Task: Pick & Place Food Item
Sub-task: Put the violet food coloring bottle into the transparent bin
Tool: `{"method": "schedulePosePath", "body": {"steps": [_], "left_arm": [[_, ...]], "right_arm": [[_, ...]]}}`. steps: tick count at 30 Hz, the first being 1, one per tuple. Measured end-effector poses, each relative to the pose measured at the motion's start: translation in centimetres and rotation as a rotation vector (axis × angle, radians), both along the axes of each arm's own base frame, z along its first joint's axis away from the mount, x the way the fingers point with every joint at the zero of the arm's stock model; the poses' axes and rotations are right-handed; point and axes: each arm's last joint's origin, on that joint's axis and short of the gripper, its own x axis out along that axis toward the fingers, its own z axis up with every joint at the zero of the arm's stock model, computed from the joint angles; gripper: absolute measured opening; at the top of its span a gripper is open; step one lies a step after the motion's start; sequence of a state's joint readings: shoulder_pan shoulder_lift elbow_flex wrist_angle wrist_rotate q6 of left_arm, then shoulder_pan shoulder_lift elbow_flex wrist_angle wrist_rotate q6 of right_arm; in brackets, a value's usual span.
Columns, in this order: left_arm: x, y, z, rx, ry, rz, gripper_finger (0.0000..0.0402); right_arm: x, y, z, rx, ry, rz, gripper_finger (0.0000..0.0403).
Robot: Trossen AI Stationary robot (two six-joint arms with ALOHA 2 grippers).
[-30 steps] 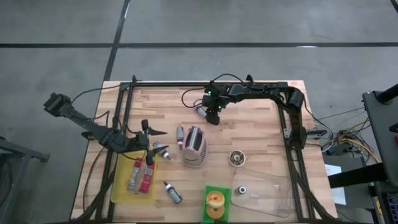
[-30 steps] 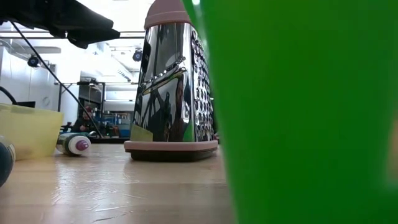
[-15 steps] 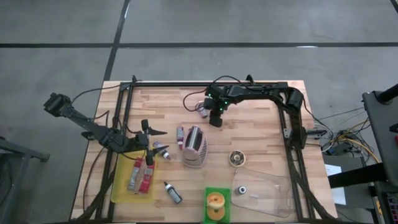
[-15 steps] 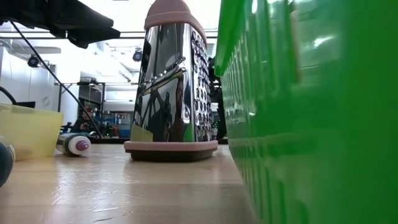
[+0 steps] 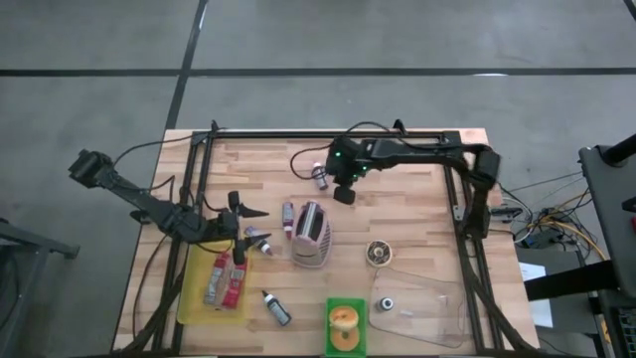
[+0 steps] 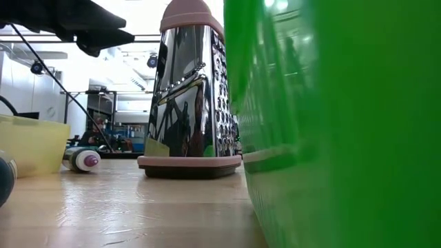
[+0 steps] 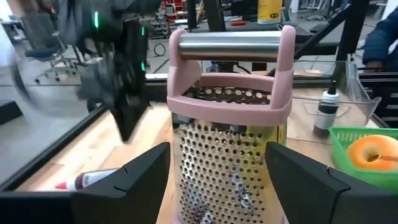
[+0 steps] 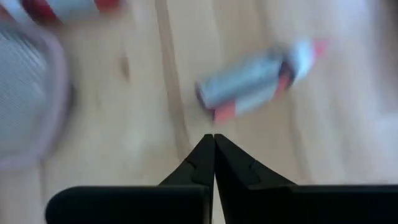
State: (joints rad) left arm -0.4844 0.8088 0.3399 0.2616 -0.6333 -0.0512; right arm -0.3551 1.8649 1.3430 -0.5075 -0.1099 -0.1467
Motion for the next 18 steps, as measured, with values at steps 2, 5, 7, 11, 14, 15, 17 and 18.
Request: {"method": "schedulePosePath", "body": {"steps": [2, 5, 7, 11, 14, 15, 17, 18], "left_arm": [[0.1, 0.0, -0.1, -0.016, 0.007, -0.014, 0.0266], [0.2, 0.0, -0.6, -0.035, 0.043, -0.024, 0.0266], [0.4, 0.0, -1.0, -0.057, 0.072, -0.029, 0.0266], [0.9, 0.1, -2.1, -0.092, 0.141, -0.028, 0.0266], [1.3, 0.1, -2.8, -0.099, 0.179, -0.012, 0.0266], [1.5, 0.2, -3.0, -0.105, 0.189, -0.005, 0.0266], [1.7, 0.5, -3.4, -0.116, 0.216, 0.023, 0.0266], [1.8, 0.7, -3.7, -0.120, 0.238, 0.032, 0.0266]], "right_arm": [[-0.5, 0.7, 2.4, -0.023, -0.121, 0.028, 0.0008], [-1.7, 2.4, 5.6, -0.052, -0.276, 0.059, 0.0008], [-2.9, 3.9, 7.2, -0.077, -0.363, 0.091, 0.0008], [-5.7, 7.4, 9.7, -0.101, -0.537, 0.165, 0.0008], [-7.7, 10.2, 10.2, -0.107, -0.650, 0.195, 0.0008], [-8.4, 11.1, 10.2, -0.117, -0.673, 0.196, 0.0008], [-9.6, 12.9, 10.1, -0.140, -0.702, 0.192, 0.0008], [-10.1, 13.6, 10.1, -0.152, -0.706, 0.190, 0.0009]]}}
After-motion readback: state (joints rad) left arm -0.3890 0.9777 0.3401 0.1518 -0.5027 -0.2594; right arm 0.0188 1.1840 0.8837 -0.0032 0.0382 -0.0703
